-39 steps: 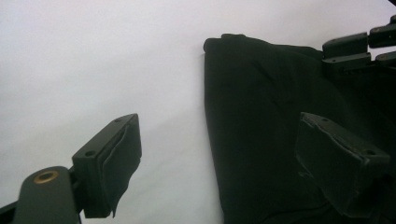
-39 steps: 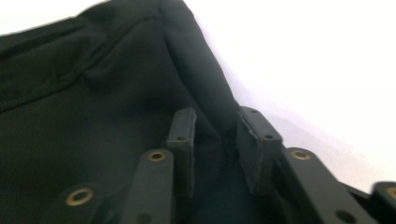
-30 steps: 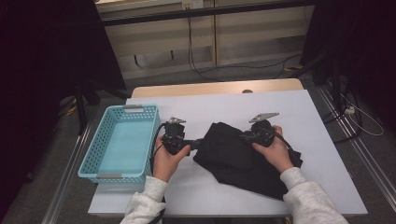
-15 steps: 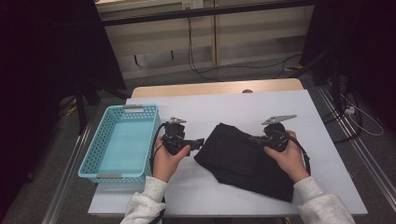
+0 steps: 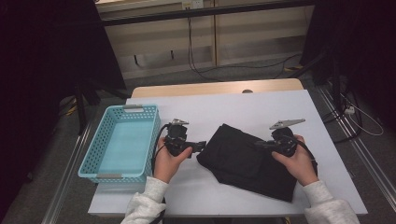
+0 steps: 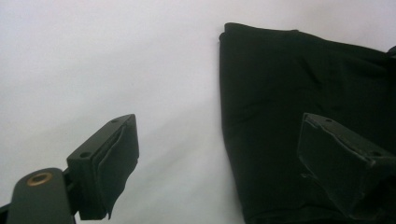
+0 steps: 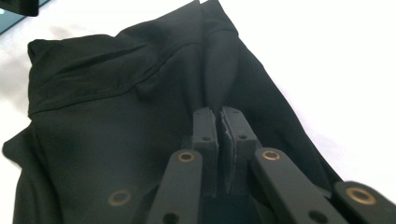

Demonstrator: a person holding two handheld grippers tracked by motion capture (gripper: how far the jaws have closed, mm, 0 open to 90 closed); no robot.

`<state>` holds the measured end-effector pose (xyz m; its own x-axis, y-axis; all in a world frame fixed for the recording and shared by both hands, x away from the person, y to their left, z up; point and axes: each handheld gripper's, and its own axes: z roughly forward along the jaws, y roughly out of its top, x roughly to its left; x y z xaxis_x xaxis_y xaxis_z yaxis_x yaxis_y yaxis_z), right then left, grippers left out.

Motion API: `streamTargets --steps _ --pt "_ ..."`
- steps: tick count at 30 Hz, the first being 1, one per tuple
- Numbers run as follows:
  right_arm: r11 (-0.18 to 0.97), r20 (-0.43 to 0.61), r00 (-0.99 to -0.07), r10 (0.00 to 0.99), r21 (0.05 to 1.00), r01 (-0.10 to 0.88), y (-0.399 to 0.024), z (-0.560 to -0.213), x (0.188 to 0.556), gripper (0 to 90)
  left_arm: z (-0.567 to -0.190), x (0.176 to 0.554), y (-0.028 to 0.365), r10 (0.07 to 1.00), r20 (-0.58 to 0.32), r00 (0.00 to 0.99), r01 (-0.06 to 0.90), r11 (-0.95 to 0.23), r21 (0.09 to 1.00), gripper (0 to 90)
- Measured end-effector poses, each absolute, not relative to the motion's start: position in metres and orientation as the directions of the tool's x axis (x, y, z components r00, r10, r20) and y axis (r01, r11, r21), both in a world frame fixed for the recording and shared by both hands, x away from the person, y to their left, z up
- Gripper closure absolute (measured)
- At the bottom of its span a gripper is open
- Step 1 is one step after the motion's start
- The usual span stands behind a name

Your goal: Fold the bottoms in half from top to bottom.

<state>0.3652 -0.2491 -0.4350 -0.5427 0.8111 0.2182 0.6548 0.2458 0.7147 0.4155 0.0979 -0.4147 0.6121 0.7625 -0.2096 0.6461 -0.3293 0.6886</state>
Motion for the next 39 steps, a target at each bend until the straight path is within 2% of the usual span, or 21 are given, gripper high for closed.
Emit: streamTargets --steps 9,12,19,23,27,33,39 --pt "0.233 0.228 -0.525 0.820 0.705 0.670 -0.259 -0.440 0.361 84.6 -0.418 0.415 0.095 0.758 -0.214 0.616 0.652 -0.338 0.679 12.8" --pt "0.245 0.202 -0.523 0.828 0.709 0.662 -0.258 -0.441 0.361 82.7 -0.418 0.416 0.095 0.760 -0.216 0.613 0.653 -0.333 0.680 12.8" --pt "0.301 0.104 -0.540 0.835 0.736 0.606 -0.247 -0.438 0.352 63.8 -0.418 0.416 0.096 0.760 -0.218 0.612 0.652 -0.329 0.683 12.7" --pt "0.336 0.117 -0.609 0.784 0.745 0.576 -0.228 -0.436 0.336 64.0 -0.417 0.415 0.096 0.760 -0.218 0.612 0.652 -0.329 0.684 12.6" --pt "0.350 0.118 -0.631 0.767 0.747 0.565 -0.219 -0.438 0.328 63.3 -0.416 0.414 0.096 0.755 -0.216 0.619 0.650 -0.339 0.680 12.6" --pt "0.353 0.166 -0.675 0.719 0.749 0.560 -0.216 -0.442 0.317 69.8 -0.417 0.413 0.096 0.758 -0.211 0.617 0.651 -0.341 0.679 12.4" --pt "0.397 0.174 -0.731 0.660 0.745 0.536 -0.206 -0.449 0.305 66.3 -0.419 0.413 0.095 0.757 -0.213 0.618 0.654 -0.344 0.673 12.2"
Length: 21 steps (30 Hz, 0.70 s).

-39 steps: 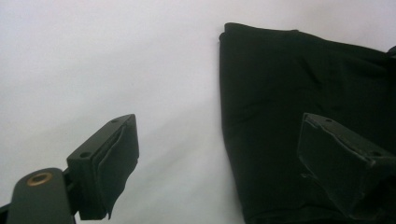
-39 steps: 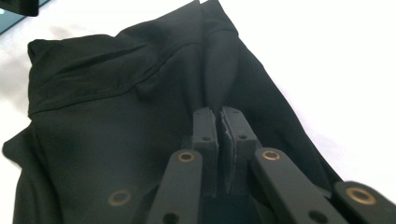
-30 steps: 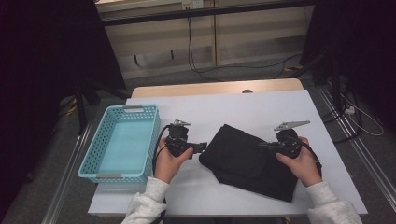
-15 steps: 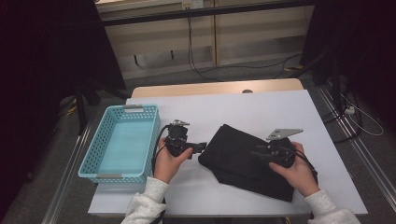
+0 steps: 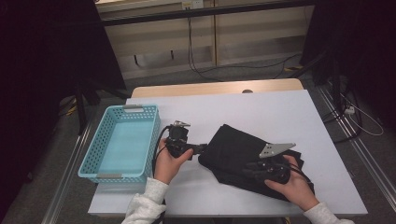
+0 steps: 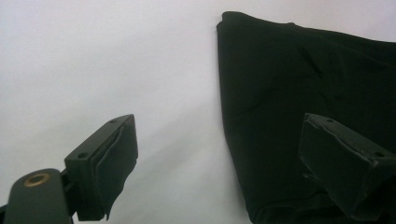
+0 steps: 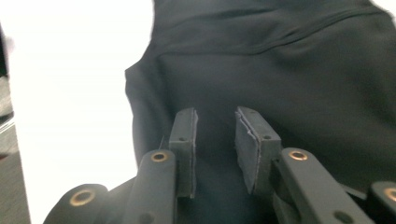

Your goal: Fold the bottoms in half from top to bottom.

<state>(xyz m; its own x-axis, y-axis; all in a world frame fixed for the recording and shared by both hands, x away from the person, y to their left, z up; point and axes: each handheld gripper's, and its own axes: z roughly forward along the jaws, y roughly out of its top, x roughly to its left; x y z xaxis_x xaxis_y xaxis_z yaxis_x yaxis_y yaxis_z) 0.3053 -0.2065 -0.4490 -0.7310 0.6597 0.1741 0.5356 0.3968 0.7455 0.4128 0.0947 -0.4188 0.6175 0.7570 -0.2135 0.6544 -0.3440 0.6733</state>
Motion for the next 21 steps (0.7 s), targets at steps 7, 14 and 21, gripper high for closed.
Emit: streamTargets --steps 7,14,21 --pt "0.469 0.103 -0.761 0.640 0.732 0.494 -0.197 -0.461 0.304 58.0 -0.419 0.413 0.094 0.757 -0.215 0.616 0.654 -0.341 0.675 12.2" --pt "0.435 0.133 -0.735 0.664 0.731 0.526 -0.204 -0.460 0.308 82.7 -0.421 0.414 0.094 0.756 -0.215 0.618 0.657 -0.347 0.669 12.2" --pt "0.413 0.163 -0.735 0.659 0.738 0.533 -0.207 -0.454 0.309 88.5 -0.420 0.414 0.095 0.758 -0.212 0.617 0.657 -0.348 0.668 12.2"
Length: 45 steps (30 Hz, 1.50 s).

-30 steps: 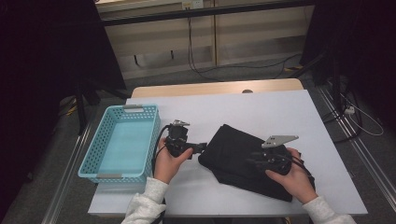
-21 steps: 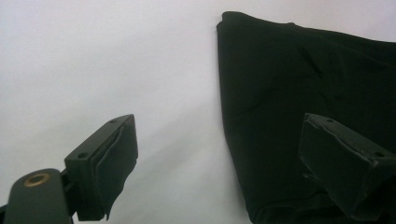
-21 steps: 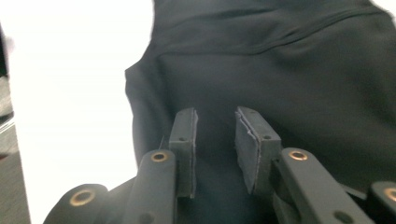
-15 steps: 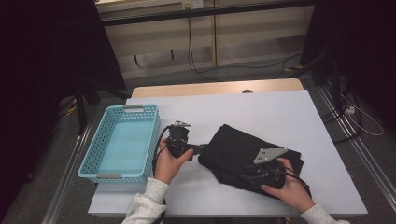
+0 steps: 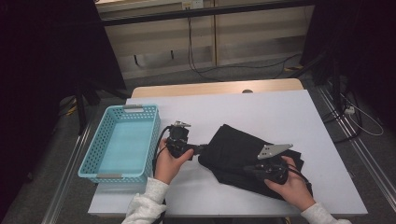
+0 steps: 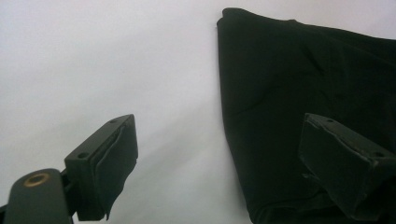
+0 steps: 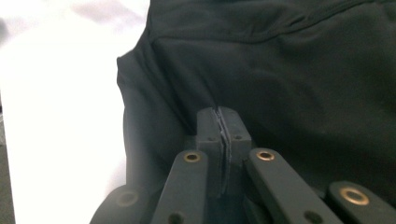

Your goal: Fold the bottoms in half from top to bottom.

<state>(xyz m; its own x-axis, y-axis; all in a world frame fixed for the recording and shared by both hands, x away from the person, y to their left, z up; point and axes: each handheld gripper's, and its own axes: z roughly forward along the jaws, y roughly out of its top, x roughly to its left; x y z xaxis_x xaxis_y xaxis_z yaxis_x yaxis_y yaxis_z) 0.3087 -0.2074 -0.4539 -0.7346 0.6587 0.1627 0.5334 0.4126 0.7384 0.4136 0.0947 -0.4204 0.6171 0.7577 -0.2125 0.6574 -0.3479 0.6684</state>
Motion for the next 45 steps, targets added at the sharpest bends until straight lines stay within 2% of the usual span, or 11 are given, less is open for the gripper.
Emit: streamTargets --steps 18,45 --pt "0.389 0.158 -0.729 0.666 0.761 0.520 -0.221 -0.439 0.303 89.2 -0.419 0.413 0.096 0.755 -0.215 0.619 0.656 -0.347 0.670 11.9" --pt "0.369 0.153 -0.700 0.697 0.760 0.534 -0.253 -0.433 0.272 89.3 -0.421 0.414 0.084 0.739 -0.220 0.637 0.654 -0.368 0.661 11.8"
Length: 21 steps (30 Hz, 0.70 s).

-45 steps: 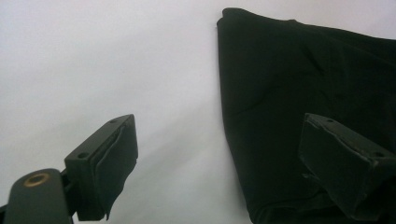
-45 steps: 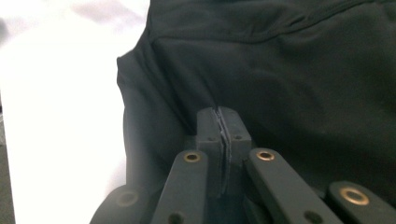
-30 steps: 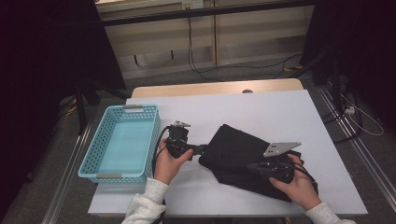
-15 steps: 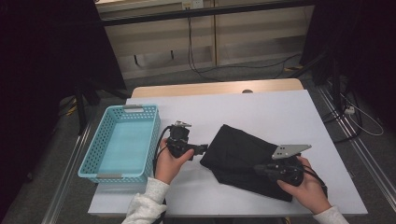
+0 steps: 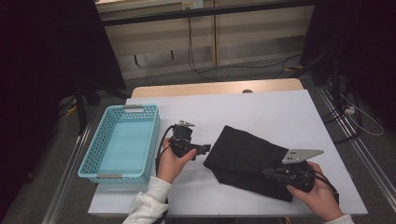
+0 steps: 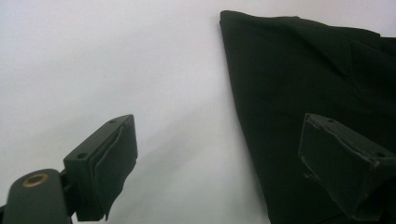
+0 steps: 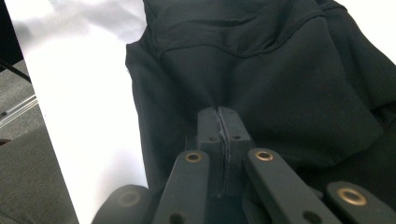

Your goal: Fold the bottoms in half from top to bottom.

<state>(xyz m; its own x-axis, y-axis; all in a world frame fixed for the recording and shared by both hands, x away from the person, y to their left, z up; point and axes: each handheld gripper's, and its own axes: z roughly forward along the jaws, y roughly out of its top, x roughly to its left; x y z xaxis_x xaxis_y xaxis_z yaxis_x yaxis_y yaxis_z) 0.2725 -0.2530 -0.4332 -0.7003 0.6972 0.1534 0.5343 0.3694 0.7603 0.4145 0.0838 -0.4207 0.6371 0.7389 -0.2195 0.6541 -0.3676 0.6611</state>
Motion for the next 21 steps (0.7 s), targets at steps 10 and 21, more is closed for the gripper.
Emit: streamTargets --steps 10,21 --pt "0.360 0.157 -0.691 0.706 0.760 0.541 -0.266 -0.429 0.257 89.2 -0.421 0.415 0.081 0.736 -0.216 0.642 0.649 -0.371 0.664 11.8" --pt "0.313 0.118 -0.628 0.769 0.787 0.531 -0.278 -0.427 0.274 71.5 -0.420 0.415 0.081 0.736 -0.214 0.643 0.648 -0.373 0.664 11.8"
